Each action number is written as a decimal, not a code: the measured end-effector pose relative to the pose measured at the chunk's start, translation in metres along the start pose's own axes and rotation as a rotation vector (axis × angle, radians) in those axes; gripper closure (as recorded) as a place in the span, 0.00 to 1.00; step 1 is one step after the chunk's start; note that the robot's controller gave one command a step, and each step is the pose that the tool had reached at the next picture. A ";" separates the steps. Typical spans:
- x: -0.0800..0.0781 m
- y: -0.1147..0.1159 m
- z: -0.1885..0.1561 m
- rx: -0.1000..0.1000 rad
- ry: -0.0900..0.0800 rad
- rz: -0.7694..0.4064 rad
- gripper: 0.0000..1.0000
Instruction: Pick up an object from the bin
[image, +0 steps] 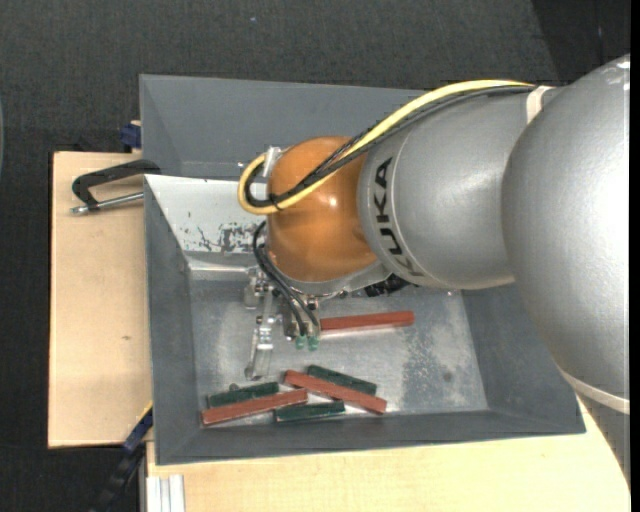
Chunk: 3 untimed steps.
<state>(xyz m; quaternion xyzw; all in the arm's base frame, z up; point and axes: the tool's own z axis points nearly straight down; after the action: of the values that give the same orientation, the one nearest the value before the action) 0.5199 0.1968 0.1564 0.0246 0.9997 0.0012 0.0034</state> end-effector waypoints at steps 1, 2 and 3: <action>-0.012 0.027 0.047 0.000 0.005 -0.050 0.00; -0.006 0.035 0.072 0.002 0.008 -0.022 0.00; 0.004 0.030 0.031 0.002 0.008 0.034 0.00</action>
Offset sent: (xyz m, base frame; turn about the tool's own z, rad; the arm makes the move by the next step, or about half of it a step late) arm 0.0061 0.0360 -0.0746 -0.0206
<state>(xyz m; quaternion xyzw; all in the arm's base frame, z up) 0.5172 0.2275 0.1254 0.0416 0.9991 0.0004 -0.0008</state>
